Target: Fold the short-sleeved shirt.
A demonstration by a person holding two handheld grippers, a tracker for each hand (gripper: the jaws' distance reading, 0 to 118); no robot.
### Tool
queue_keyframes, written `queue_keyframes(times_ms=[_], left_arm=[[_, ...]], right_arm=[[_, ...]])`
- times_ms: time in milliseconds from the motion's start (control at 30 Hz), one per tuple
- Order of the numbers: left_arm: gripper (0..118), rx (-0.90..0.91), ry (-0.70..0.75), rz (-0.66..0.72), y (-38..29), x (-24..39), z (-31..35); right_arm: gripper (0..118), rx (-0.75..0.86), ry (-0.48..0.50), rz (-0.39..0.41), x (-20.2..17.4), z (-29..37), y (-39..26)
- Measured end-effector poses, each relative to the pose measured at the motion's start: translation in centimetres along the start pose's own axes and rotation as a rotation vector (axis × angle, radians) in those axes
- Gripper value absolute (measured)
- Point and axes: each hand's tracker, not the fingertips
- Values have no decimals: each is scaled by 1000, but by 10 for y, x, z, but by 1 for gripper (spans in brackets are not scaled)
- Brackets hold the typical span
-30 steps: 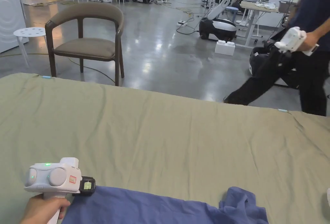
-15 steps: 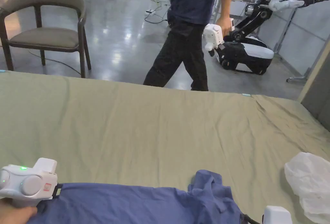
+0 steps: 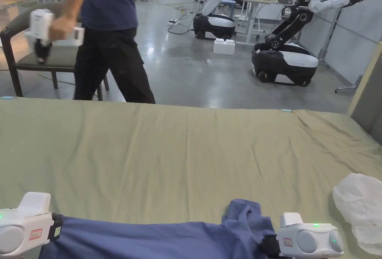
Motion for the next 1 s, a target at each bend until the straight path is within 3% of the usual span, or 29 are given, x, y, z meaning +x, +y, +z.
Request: queue_keyframes(times_ms=[67,100,267,433,567,1000], left_arm=[[0,3,4,-3,-1,-2,3],[0,6,5,-4,-1,-2,5],[0,42,13,5,-1,1,21],[0,93,10,16,2,-1,53],[0,156,16,26,6,-3,90],[0,437,12,62,68,-27,246]], right_arm=[[28,-5,8,-27,2,3,-1],[0,1,7,-24,3,4,-3],[0,27,0,11,1,26,-17],[0,188,-21,-28,13,84,-17],[0,312,-41,25,12,145,-8],[0,685,-84,93,0,351,43]])
